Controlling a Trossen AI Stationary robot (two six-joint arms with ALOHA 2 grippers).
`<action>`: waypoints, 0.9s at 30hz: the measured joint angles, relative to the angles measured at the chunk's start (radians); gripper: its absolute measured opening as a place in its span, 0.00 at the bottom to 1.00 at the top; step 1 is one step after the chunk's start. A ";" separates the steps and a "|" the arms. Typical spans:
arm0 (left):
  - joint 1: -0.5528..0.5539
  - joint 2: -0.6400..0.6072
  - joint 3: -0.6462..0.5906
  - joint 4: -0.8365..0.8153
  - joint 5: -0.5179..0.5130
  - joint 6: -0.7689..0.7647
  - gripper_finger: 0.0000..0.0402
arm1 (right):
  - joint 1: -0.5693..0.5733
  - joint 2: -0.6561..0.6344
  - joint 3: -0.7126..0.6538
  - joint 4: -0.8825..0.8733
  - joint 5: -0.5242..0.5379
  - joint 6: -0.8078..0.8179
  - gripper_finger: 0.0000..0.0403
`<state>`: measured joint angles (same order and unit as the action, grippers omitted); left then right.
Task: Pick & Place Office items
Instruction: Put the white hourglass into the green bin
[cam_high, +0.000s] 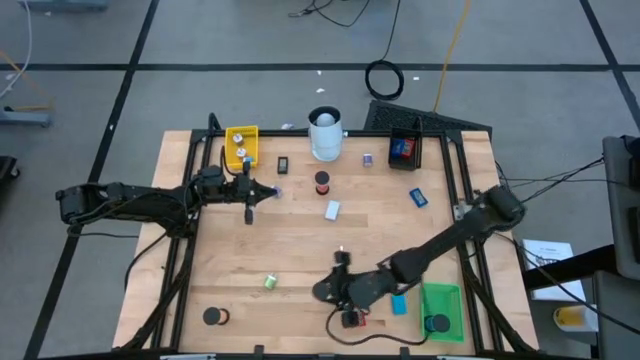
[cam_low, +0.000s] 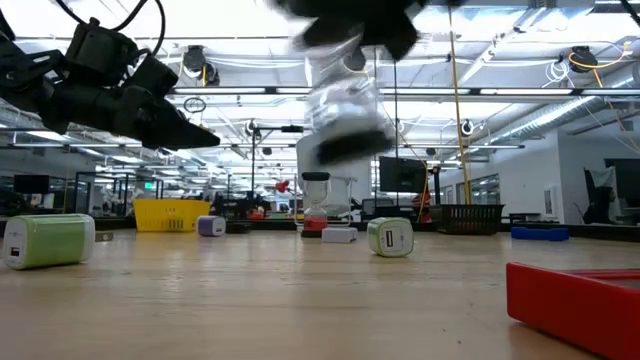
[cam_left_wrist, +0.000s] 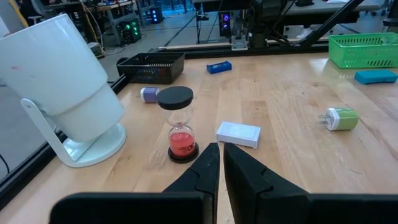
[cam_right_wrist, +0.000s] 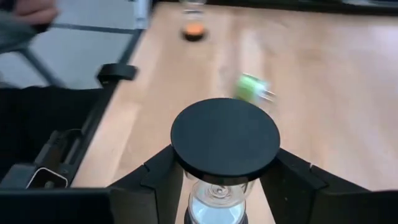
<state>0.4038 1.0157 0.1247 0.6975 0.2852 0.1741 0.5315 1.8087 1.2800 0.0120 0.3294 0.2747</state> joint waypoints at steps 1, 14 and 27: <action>0.000 0.000 0.000 0.000 0.000 0.000 0.08 | 0.014 -0.035 0.000 -0.064 0.037 0.038 0.44; 0.000 0.000 0.000 0.000 0.000 -0.002 0.08 | 0.284 -0.359 0.000 -0.869 0.224 0.783 0.44; 0.000 0.000 0.000 0.000 0.000 -0.007 0.08 | 0.552 -0.371 -0.028 -1.219 0.192 1.464 0.44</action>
<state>0.4038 1.0155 0.1249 0.6974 0.2852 0.1672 1.0839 1.4380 1.2516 -1.2072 0.5215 1.7385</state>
